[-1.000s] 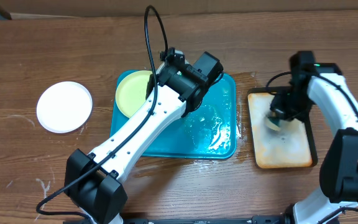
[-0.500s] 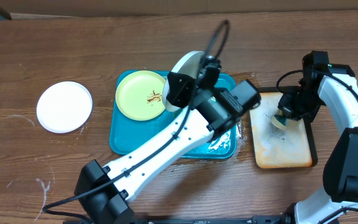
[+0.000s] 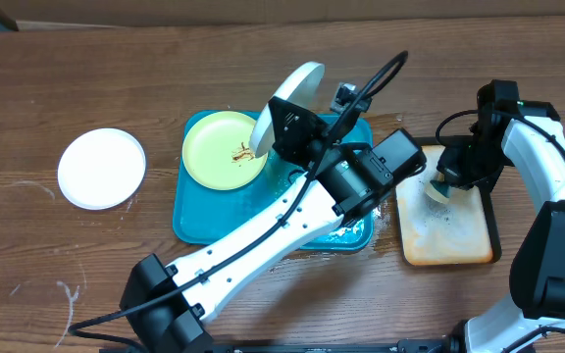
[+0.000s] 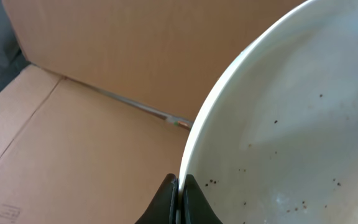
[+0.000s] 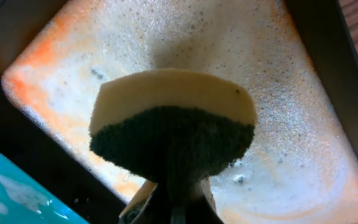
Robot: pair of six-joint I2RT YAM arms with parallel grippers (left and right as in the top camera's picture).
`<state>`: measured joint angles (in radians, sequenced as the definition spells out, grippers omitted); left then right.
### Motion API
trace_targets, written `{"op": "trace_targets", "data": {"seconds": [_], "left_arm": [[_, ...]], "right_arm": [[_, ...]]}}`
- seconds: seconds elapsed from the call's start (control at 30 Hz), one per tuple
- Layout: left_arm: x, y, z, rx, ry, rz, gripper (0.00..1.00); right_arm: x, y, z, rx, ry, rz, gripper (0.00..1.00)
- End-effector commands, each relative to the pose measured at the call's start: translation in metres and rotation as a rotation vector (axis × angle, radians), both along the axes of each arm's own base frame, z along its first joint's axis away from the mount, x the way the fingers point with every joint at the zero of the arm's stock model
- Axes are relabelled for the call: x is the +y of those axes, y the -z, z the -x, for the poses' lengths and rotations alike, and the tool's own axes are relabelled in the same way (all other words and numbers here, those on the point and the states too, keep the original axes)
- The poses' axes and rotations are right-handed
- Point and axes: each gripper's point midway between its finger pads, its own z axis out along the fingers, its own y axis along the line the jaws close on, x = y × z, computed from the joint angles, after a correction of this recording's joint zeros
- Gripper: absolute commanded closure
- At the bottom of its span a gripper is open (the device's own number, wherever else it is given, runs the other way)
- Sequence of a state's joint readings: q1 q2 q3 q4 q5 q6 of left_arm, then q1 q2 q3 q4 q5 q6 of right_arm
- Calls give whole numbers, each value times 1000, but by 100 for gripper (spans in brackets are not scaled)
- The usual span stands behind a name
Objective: Clean dirty plates on tray and stack at the side
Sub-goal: 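Swing the left gripper left and lower the white plate onto the other white plate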
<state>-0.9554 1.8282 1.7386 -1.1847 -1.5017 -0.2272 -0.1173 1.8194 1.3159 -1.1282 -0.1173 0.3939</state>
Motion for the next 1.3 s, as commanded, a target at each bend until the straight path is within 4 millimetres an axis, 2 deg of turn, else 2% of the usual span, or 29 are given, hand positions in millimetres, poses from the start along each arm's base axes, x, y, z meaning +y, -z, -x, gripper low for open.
{"op": "trace_targets", "data": {"seconds": [0.0, 0.2, 0.37, 0.43, 0.5, 0.57, 0.67, 0.73, 0.8, 0.87, 0.93, 0.97, 1.07, 1.13, 1.17, 1.27], "left_arm": [[-4, -24, 5, -47, 5, -26, 96], [-7, -24, 3, -46, 8, -11, 96], [0, -18, -4, -27, -6, 17, 96], [-8, -5, -7, 44, 39, 81, 96], [-25, 22, -4, 202, 132, 185, 96], [-29, 30, -1, 238, 148, 219, 96], [1, -4, -1, 29, 14, 73, 96], [10, -12, -4, -9, -22, 25, 96], [15, -11, -7, -5, -35, 29, 96], [13, 4, -11, 64, -16, 89, 96], [5, 32, -12, 203, 30, 185, 96], [5, 38, -11, 223, 29, 209, 96], [22, 29, -9, 140, -41, 171, 96], [28, 32, -10, 160, -56, 160, 96], [26, 41, -10, 204, -51, 201, 96], [9, 91, 0, 453, -29, 466, 96]], "right_arm": [[1, -7, -2, -25, -1, -5, 96], [3, -7, -2, -27, -5, -16, 96], [3, -7, -1, -26, -6, -18, 96], [7, -8, -2, -33, -29, -40, 96], [8, -8, -2, -35, -30, -46, 96], [8, -8, -2, -34, -30, -46, 96], [8, -8, -2, -34, -30, -45, 96], [8, -8, -2, -34, -30, -46, 96], [8, -8, -2, -34, -30, -46, 96], [8, -8, -2, -34, -30, -46, 96], [8, -8, -2, -34, -30, -45, 96], [8, -8, -2, -34, -30, -45, 96], [8, -8, -2, -35, -30, -45, 96], [8, -8, -3, -35, -30, -45, 96], [8, -8, -3, -37, -30, -45, 96], [8, -8, -3, -38, -30, -45, 96]]}}
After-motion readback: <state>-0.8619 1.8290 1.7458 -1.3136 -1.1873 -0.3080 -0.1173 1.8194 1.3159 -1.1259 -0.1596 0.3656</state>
